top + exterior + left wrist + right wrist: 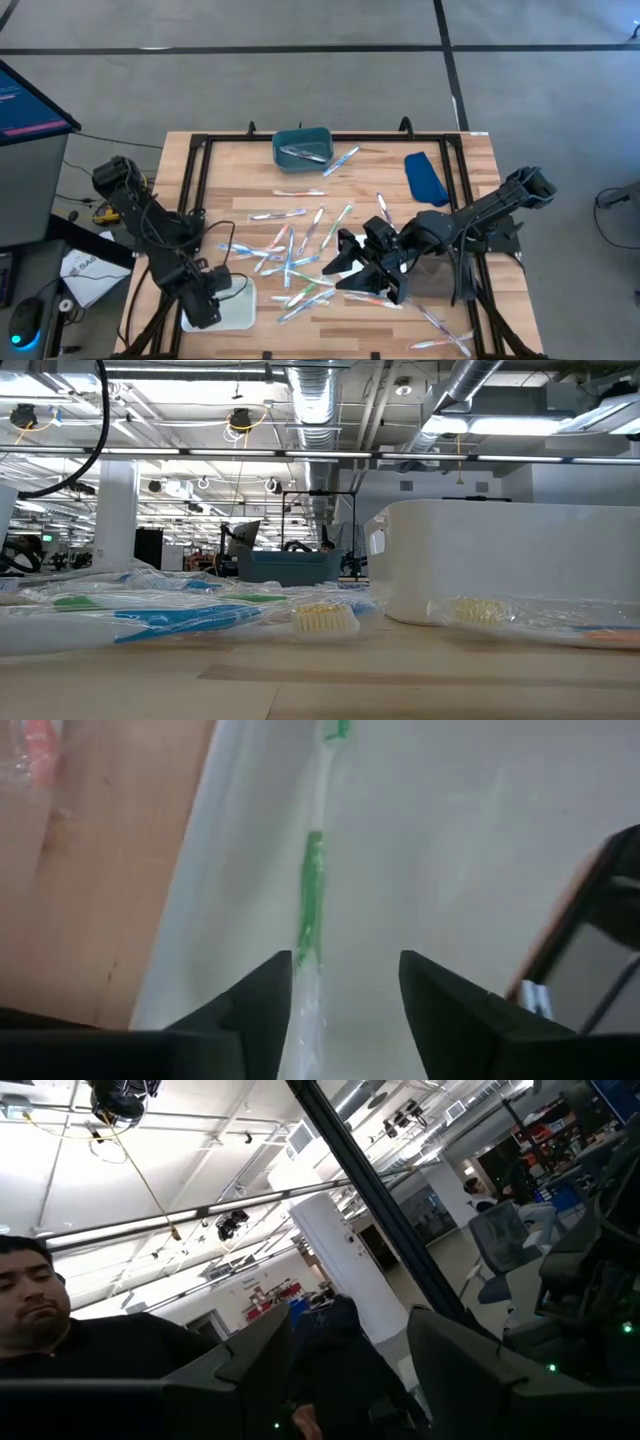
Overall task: Pick & Place Toothbrushes
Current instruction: Put the green toothbrush into the bottom white bin
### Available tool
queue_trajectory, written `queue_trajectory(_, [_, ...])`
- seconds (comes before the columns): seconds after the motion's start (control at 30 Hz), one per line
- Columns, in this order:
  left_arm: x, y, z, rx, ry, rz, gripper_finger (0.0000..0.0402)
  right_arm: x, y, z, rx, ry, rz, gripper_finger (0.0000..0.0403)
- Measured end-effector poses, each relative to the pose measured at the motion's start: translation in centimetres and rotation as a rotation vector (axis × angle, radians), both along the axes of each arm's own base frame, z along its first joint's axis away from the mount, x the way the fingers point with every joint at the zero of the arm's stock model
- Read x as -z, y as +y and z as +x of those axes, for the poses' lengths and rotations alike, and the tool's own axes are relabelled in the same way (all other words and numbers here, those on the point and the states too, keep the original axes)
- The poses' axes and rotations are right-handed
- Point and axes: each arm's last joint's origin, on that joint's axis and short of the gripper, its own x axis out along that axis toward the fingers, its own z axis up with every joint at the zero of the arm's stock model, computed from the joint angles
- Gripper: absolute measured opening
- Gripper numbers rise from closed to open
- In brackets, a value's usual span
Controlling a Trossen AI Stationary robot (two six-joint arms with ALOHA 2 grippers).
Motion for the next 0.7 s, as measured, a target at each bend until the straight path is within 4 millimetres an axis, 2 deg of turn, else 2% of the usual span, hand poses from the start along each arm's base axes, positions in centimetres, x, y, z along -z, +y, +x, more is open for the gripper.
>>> queue_trajectory(0.47, [-5.6,3.4,-1.3,-0.217,-0.374,-0.136,0.0169,0.0,-0.6,0.3,0.010,0.008,0.023,0.0194])
queue_trajectory(0.6, [-6.0,3.8,-1.5,-0.244,-0.362,-0.171,0.0150,0.0,-0.9,0.4,0.020,0.008,0.023,0.0196])
queue_trajectory(0.7, [-5.6,3.4,-1.4,-0.214,-0.287,-0.192,0.0120,0.0,-1.1,0.5,0.024,0.008,0.023,0.0196])
